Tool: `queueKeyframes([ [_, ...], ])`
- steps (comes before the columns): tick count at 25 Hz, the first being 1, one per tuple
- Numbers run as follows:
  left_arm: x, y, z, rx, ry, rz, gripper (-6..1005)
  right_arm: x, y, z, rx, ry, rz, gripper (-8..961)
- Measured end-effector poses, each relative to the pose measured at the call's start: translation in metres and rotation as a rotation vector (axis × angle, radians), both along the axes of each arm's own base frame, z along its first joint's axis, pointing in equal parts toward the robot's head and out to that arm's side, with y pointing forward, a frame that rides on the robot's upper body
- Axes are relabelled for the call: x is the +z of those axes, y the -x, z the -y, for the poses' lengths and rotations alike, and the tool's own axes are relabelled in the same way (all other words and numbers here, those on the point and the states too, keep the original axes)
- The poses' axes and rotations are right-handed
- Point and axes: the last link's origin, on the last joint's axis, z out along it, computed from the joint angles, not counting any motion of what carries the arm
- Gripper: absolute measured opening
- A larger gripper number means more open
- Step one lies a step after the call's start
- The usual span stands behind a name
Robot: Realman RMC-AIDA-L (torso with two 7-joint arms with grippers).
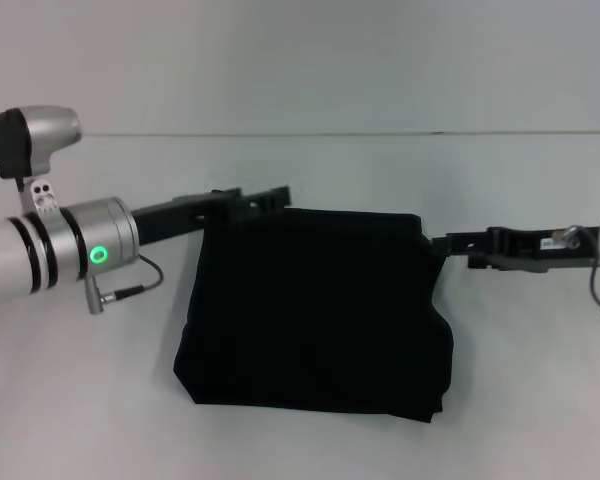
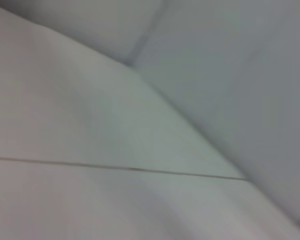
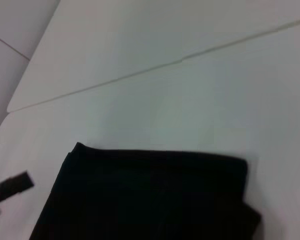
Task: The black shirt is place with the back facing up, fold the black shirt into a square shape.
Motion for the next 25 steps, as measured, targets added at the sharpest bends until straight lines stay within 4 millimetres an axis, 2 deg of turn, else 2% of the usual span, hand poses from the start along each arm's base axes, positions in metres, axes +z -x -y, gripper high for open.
queueKeyframes([
  [8,0.005,0.017,-0.025,0.129,-0.098,-0.168,951,-0.02,0.004,0.004,-0.042,0.0,-0.034,838],
  [15,0.009,0.018,-0.029,0.139,-0.124,-0.188,951,-0.027,0.007,0.004,-0.059,-0.008,-0.042,837],
  [25,0.009,0.02,-0.033,0.159,-0.144,-0.202,951,-0.044,0.021,-0.006,-0.057,-0.038,-0.025,837],
])
